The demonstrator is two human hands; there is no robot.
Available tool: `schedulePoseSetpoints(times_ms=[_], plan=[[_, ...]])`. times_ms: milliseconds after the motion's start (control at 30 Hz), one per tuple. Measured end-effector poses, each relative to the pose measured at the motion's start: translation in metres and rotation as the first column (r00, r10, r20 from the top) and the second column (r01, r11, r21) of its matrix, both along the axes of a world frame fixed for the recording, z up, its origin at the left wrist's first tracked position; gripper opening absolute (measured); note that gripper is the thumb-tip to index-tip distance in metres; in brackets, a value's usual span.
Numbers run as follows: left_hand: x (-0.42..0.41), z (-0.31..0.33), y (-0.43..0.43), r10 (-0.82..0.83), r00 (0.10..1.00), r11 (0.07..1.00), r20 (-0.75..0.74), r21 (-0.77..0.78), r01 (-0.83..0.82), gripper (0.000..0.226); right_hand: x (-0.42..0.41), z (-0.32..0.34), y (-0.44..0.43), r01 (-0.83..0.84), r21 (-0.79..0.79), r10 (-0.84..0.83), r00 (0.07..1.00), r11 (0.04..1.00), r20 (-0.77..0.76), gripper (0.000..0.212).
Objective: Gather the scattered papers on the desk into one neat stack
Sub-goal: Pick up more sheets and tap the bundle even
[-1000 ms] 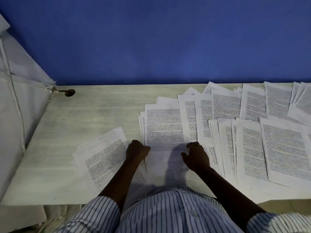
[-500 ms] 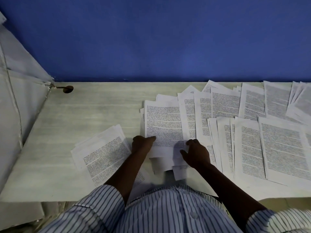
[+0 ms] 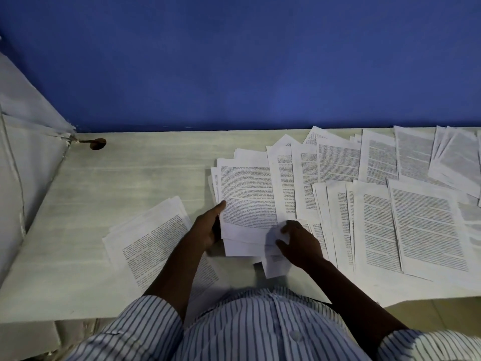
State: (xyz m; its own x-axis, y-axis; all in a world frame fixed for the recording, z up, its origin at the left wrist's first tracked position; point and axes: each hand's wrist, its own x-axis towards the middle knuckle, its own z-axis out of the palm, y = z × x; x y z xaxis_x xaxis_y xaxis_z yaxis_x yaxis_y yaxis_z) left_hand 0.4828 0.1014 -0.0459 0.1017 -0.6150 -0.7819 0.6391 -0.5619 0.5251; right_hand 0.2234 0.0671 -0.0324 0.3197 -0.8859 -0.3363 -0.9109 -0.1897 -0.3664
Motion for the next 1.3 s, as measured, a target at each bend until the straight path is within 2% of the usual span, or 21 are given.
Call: schedulePoseSetpoints(times_ms=[67,133,200,267,333,500,600,667,733,800,833,900,967,1033,1100,1167,1233,1300], plan=[[-0.006,-0.004,0.003,-0.03,0.997,0.999,0.074,0.041,0.027,0.069,-0.005,-0.004,0.003,-0.018,0.011,0.018,1.0,1.0,0.014,0.042],[-0.017,-0.004,0.003,-0.108,0.962,0.988,0.251,0.132,0.076,0.077,-0.009,-0.007,0.005,-0.04,0.027,0.04,0.999,0.999,0.021,0.044],[-0.032,0.004,0.002,-0.257,0.81,0.953,0.528,0.276,0.123,0.082,-0.011,-0.007,0.006,-0.052,0.031,0.051,0.999,0.998,0.019,0.044],[-0.046,0.011,0.0,-0.376,0.611,0.91,0.696,0.4,0.104,0.083,-0.013,-0.007,0.005,-0.056,0.027,0.055,0.998,0.998,0.016,0.045],[-0.054,0.021,0.0,-0.375,0.575,0.905,0.728,0.421,0.057,0.081,-0.013,-0.007,0.004,-0.07,0.031,0.07,0.998,0.997,0.005,0.046],[-0.043,0.025,0.0,-0.263,0.699,0.939,0.665,0.343,0.028,0.058,-0.011,-0.008,0.003,-0.071,0.043,0.071,0.997,0.997,-0.004,0.048],[-0.041,0.023,-0.004,-0.164,0.808,0.959,0.566,0.284,-0.004,0.071,-0.011,-0.009,0.004,-0.067,0.053,0.068,0.998,0.996,-0.011,0.048],[-0.04,0.027,-0.008,-0.103,0.895,0.977,0.435,0.215,0.008,0.079,-0.011,-0.01,0.004,-0.068,0.05,0.068,0.998,0.996,-0.006,0.048],[-0.035,0.019,-0.011,-0.094,0.953,0.984,0.289,0.171,0.045,0.102,-0.011,-0.01,0.003,-0.071,0.044,0.072,0.997,0.996,0.001,0.047],[-0.024,-0.012,-0.017,-0.116,0.96,0.988,0.257,0.131,0.084,0.118,-0.011,-0.009,0.002,-0.069,0.037,0.069,0.998,0.997,0.006,0.046],[-0.02,-0.019,-0.018,-0.124,0.959,0.988,0.254,0.117,0.097,0.118,-0.011,-0.008,0.002,-0.065,0.035,0.065,0.998,0.997,0.01,0.046],[-0.021,0.009,-0.012,-0.115,0.96,0.989,0.254,0.12,0.086,0.105,-0.011,-0.008,0.003,-0.057,0.034,0.056,0.998,0.998,0.018,0.044],[-0.017,0.019,-0.01,-0.055,0.96,0.994,0.275,0.105,0.027,0.081,-0.012,-0.007,0.003,-0.059,0.03,0.058,0.998,0.998,0.021,0.042],[-0.015,0.019,-0.008,-0.053,0.955,0.997,0.291,0.076,0.032,0.068,-0.012,-0.007,0.002,-0.053,0.019,0.052,0.998,0.998,0.028,0.039],[-0.017,0.015,-0.007,-0.141,0.919,0.99,0.369,0.077,0.121,0.059,-0.014,-0.01,0.002,-0.043,0.007,0.042,0.998,0.999,0.049,0.036],[-0.022,0.01,-0.004,-0.246,0.839,0.969,0.486,0.103,0.224,0.049,-0.016,-0.014,0.002,-0.036,0.009,0.035,0.997,0.999,0.073,0.036],[-0.026,0.005,0.0,-0.286,0.779,0.956,0.558,0.108,0.274,0.045,-0.017,-0.018,0.002,0.024,0.031,-0.029,0.984,0.999,0.176,0.035],[-0.022,0.006,0.004,-0.261,0.77,0.962,0.582,0.091,0.258,0.046,-0.02,-0.016,0.0,0.158,0.041,-0.163,0.939,0.987,0.302,0.032]])
